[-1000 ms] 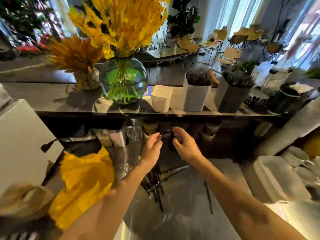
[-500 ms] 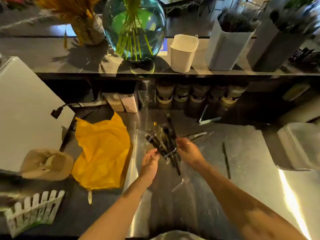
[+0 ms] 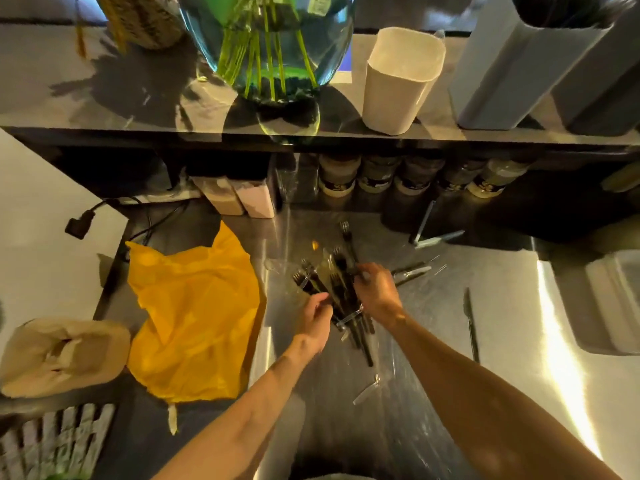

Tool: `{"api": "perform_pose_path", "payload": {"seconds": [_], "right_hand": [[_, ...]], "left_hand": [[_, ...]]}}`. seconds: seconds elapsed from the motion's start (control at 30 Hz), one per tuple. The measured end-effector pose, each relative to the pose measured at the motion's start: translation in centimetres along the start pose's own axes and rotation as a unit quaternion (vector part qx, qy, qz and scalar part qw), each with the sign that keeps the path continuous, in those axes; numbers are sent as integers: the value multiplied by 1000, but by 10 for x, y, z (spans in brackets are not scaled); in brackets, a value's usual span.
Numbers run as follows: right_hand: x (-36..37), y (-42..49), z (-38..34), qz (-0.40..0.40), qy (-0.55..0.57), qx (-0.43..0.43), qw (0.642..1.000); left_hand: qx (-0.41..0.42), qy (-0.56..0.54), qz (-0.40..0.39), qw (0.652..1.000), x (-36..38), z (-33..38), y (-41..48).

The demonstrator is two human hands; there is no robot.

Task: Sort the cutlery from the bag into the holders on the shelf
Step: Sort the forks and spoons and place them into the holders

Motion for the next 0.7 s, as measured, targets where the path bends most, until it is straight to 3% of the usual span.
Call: {"api": "perform_pose_path", "payload": {"seconds": [0.2,0.37,0.53,0.7], "right_hand": [[-7,41,-7,23,-31,23,999],[1,72,12,28,-23,70,997],[6,84,7,21,-10,64,998],[18,105,18,1,-17,122,992]], "left_hand": [[41,-26,17,999,4,6,19],[5,-56,-4,998,8,9,25],[16,-25,-7,1000,11,4,30],[56,35,-14,998,11,3,19]]}}
Point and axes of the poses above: each hand's wrist, its own y-axis towards the middle knuckle, its own x-axis out of the palm, z = x × y, the point moved 6 cm from there along y, towards the middle knuckle, and after that the axes turned 5 degrees about -y, right-handed, at the moved point
